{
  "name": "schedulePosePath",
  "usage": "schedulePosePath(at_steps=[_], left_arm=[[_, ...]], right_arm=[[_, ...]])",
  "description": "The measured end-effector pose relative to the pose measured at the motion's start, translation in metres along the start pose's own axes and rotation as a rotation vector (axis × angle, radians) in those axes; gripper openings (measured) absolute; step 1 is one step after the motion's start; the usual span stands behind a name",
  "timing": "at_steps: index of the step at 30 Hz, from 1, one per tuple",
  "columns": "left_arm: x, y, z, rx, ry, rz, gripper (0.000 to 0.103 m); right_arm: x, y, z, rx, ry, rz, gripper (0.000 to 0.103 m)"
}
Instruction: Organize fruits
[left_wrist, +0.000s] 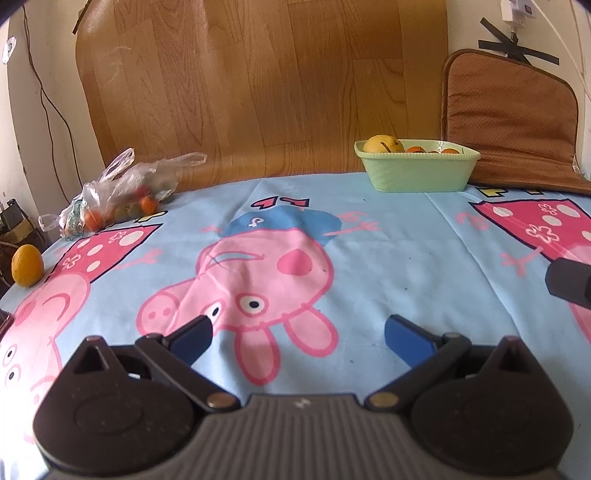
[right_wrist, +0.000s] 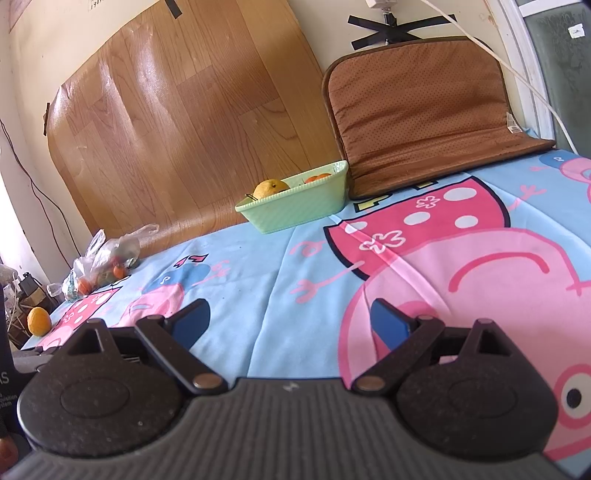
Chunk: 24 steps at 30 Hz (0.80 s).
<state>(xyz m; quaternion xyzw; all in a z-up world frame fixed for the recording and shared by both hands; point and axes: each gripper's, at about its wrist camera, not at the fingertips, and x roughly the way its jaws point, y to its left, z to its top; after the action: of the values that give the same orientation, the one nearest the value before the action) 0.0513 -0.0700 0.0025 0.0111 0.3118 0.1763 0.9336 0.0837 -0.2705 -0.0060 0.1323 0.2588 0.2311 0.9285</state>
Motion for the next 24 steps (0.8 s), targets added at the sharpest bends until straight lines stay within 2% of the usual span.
schedulePosePath(at_steps=[24], left_arm=[[0.0000,0.0004,-0.0003,0.007,-0.004,-0.019,0.103]], right_arm=[[-0.0012,-0.0007,-0.0002,0.004,-0.009,0.003,0.095]])
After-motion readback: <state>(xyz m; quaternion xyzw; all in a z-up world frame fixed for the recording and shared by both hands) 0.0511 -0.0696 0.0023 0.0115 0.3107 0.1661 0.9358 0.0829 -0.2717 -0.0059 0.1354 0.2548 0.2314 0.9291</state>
